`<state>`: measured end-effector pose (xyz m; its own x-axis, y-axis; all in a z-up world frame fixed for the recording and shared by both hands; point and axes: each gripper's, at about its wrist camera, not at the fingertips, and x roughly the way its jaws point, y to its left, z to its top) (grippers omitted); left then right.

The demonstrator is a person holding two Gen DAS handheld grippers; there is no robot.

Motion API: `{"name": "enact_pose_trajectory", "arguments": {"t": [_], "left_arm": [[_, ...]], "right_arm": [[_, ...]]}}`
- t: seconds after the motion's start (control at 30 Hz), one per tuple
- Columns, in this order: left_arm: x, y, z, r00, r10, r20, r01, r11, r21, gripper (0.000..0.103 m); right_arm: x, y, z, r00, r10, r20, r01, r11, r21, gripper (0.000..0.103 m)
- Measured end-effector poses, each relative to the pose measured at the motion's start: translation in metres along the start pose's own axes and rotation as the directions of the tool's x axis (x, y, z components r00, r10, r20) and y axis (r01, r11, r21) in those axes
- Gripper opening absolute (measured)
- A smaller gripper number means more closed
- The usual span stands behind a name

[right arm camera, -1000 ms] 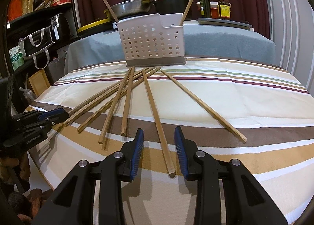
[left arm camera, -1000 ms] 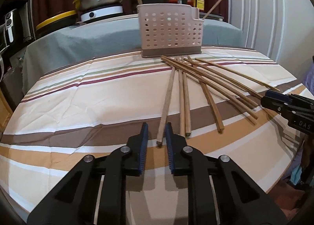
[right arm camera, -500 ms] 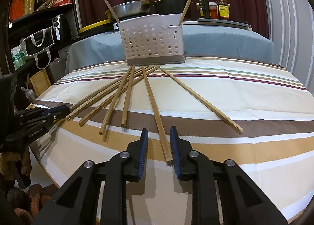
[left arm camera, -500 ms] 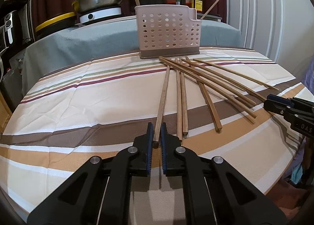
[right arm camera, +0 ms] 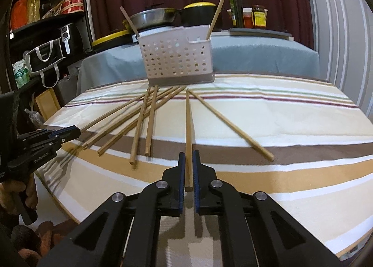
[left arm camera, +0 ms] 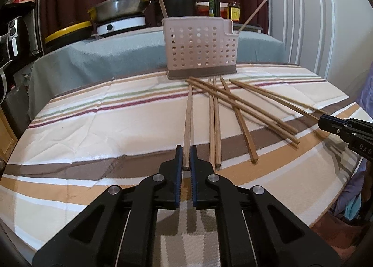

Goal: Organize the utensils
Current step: 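Lift both chopsticks and lower them into the white caddy with both grippers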

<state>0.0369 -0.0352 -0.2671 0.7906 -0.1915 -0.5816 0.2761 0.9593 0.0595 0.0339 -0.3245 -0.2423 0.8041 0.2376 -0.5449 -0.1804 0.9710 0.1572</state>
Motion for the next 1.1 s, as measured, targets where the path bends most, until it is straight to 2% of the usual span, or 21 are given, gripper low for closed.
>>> {"name": "enact_pose_trajectory", "arguments": {"t": [0.67,1.1], "left_arm": [[-0.053,0.01,0.033,0.988,0.031,0.154,-0.027,0.999,-0.029,0.006],[-0.085,0.018,0.068,0.965,0.028,0.261,-0.015,0.998,-0.054,0.006]], "right_arm": [[-0.044,0.016,0.039,0.99,-0.009,0.144,0.014,0.999,-0.037,0.007],[-0.065,0.02,0.068,0.977,0.005,0.213,0.002,0.999,-0.035,0.007]]}}
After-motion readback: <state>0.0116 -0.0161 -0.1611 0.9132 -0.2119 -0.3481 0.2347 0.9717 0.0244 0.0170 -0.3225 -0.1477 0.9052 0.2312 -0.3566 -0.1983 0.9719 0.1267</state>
